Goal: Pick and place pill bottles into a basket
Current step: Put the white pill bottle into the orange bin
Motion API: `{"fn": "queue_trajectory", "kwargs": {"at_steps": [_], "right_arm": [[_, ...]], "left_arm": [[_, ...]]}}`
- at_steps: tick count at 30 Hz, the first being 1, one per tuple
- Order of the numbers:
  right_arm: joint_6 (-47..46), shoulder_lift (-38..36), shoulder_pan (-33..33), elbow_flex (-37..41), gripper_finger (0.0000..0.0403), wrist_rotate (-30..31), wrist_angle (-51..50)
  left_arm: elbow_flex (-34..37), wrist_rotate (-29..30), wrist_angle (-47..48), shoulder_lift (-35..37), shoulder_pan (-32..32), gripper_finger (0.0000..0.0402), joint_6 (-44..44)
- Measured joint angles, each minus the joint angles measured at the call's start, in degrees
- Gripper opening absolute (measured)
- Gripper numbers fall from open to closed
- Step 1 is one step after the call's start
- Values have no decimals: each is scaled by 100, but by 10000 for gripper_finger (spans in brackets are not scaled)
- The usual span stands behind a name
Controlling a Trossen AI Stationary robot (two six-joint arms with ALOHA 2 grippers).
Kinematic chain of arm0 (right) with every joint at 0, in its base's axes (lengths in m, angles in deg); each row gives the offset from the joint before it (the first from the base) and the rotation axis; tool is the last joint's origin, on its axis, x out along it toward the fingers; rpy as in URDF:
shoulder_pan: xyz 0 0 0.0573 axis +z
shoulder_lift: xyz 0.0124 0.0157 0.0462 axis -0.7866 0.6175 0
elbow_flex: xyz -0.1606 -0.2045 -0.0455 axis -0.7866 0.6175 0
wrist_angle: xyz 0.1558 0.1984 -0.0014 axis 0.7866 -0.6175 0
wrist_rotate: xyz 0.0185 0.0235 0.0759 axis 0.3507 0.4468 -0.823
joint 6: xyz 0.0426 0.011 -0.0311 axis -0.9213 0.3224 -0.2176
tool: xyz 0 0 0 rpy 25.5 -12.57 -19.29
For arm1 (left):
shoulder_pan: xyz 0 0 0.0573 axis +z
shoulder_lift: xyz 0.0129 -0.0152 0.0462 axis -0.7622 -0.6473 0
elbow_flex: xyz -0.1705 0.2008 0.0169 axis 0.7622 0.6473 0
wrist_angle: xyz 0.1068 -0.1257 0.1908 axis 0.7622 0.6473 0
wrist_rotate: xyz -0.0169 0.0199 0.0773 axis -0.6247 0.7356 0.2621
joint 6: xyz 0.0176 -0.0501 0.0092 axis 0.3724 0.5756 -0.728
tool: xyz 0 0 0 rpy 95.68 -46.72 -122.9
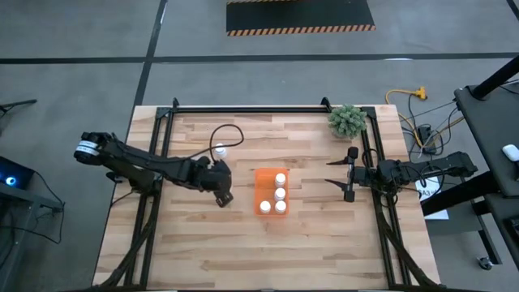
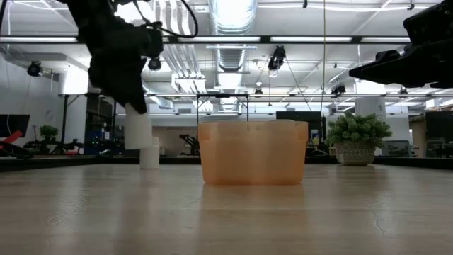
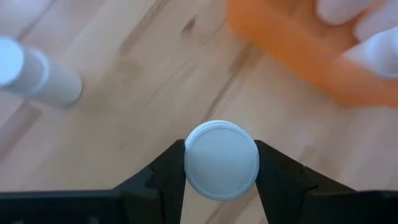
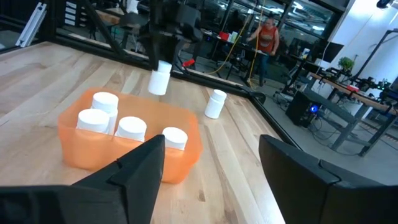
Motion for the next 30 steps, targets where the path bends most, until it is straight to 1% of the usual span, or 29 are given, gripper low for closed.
{"fn": "queue_trajectory", "kwargs": {"at_steps": [8, 17, 22, 27, 30], "right_arm": [[-2, -3, -2, 0, 253, 0, 0], [-6, -3, -2, -2, 252, -3, -3], [-10, -2, -2, -2, 256, 0, 0], [-4, -2, 0, -2, 251, -2, -1], [-10, -2, 0, -2, 249, -4, -2]], "left_arm": [[-570, -9, -66, -239, 0, 143, -626], [-1461, -6, -131, -1360, -13, 143, -1638], [-1803, 50, -94, -1671, -61, 143, -1768], [-1908, 331, 31, -1645, -165, 143, -1718], [-1954, 370, 44, -1606, -195, 143, -1718]]}}
